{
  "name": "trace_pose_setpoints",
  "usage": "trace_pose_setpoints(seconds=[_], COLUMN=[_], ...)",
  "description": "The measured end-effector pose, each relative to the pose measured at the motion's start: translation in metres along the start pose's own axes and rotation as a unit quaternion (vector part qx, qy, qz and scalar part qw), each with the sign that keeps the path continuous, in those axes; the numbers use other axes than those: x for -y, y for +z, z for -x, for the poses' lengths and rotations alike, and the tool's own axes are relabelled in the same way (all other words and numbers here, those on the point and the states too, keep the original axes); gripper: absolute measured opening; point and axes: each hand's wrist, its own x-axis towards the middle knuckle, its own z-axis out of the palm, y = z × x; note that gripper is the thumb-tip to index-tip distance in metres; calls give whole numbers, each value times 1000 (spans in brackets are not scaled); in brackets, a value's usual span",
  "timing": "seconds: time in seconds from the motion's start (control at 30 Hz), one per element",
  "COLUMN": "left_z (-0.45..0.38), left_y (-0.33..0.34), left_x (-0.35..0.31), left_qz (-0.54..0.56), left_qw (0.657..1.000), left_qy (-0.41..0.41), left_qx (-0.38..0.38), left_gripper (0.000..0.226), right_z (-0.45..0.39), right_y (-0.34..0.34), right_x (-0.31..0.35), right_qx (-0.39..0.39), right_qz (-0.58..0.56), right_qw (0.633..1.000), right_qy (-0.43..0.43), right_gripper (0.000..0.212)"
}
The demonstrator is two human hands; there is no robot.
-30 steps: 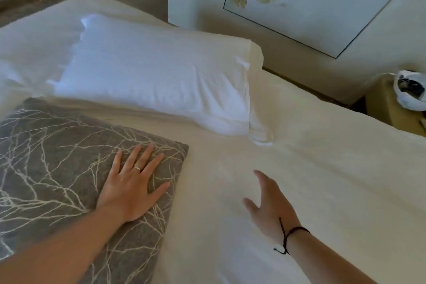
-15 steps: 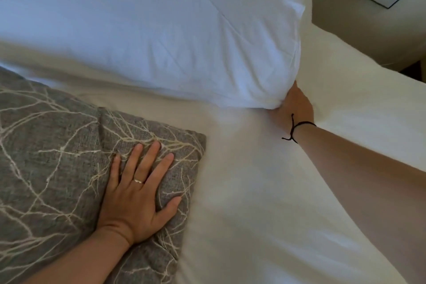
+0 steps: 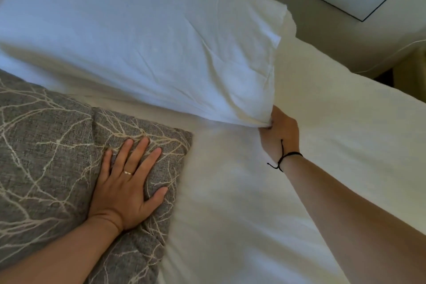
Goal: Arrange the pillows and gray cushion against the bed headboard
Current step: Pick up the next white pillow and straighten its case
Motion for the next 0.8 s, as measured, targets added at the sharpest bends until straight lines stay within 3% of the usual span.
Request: trace_pose_setpoints(seconds=[0.13, 0.3, 0.47, 0.6, 0.73, 0.8], left_z=[0, -3, 54, 88, 98, 105], left_y=[-19, -85, -166, -231, -296, -320], left_x=[-7, -26, -77, -142, -211, -248], left_qz=[-15, -18, 141, 156, 124, 100], left_qw=[999, 993, 983, 986, 974, 955], left_qy=[-17, -56, -87, 29, 174, 256], left_qx=[31, 104, 76, 58, 72, 108], left_gripper=[79, 81, 101, 104, 103, 100], right_z=[86, 189, 277, 341, 414, 454], right_y=[-14, -63, -145, -228, -324, -366], right_x=[31, 65, 101, 127, 113, 99], right_qx=[21, 3, -50, -43, -20, -13], right_qz=[27, -37, -126, -166, -182, -160], right_qw=[999, 995, 979, 972, 958, 955], right_qy=[-8, 95, 151, 161, 219, 248], right_gripper=[34, 46, 59, 69, 49, 50])
